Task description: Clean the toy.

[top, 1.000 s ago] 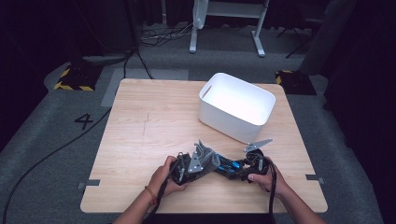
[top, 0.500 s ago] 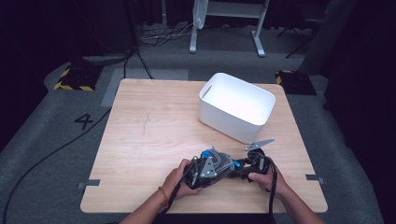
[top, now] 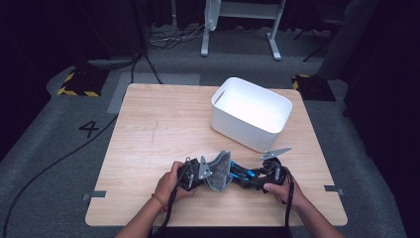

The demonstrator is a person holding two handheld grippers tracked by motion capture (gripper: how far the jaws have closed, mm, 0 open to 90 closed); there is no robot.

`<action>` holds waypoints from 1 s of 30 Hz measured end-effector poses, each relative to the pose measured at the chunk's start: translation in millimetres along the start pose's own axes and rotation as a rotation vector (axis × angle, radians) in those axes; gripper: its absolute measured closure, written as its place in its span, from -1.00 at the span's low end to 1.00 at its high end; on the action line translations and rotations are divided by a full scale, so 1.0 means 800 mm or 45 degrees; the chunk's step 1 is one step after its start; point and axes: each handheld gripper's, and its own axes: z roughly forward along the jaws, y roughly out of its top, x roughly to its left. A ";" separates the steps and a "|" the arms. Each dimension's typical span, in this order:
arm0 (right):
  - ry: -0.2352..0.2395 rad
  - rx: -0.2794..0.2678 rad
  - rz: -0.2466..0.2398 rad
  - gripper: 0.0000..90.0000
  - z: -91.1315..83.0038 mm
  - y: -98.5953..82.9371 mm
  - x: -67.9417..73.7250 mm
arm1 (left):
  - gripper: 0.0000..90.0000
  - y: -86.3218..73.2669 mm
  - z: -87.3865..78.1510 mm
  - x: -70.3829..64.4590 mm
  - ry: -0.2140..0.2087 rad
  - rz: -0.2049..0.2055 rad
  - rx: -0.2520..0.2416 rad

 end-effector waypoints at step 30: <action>-0.026 0.005 -0.043 -0.45 0.001 0.000 0.003 | 0.67 0.047 0.029 -0.073 -0.420 0.082 -0.143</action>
